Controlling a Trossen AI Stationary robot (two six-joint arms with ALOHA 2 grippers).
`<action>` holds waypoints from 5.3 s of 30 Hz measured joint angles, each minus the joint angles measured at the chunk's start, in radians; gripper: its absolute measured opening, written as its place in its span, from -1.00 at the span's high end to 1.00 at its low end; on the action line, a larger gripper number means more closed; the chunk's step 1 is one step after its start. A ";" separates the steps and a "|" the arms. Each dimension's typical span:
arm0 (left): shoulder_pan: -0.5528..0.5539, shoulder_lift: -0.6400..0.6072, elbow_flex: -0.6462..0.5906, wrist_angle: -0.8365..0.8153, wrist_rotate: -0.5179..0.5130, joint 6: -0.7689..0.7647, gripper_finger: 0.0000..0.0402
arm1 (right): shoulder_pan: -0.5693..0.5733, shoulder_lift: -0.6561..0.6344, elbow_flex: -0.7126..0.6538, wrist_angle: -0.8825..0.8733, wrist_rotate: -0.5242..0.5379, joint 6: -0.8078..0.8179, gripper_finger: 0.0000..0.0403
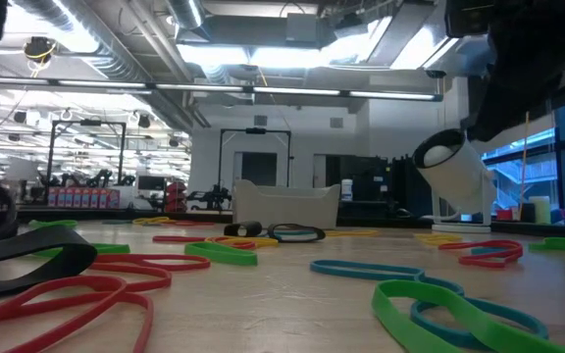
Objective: Pick and place rubber bands into bin
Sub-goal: Put the blue rubber band into the gray bin, then put the black rubber band into the gray bin
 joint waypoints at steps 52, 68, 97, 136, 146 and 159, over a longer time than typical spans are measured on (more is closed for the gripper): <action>0.368 -0.414 0.340 0.066 -0.793 -0.210 0.99 | 0.000 0.000 0.000 0.053 0.016 -0.048 0.19; 0.828 -0.414 0.397 0.457 -0.770 0.415 0.99 | -0.165 0.000 -0.287 0.607 -0.209 -0.071 0.63; 1.286 -0.024 0.397 0.756 -0.569 0.841 0.71 | -0.488 0.000 -0.296 0.838 -0.211 -0.030 0.65; 0.824 -0.869 -0.223 0.560 -0.740 0.081 0.63 | -0.631 0.098 -0.118 0.740 -0.551 -1.027 0.23; 0.814 -0.930 -0.263 0.554 -0.745 0.221 0.63 | -0.560 0.377 0.174 0.410 -0.535 -1.094 0.15; 0.814 -0.935 -0.285 0.547 -0.706 0.292 0.63 | -0.557 0.565 0.372 0.264 -0.490 -1.041 0.22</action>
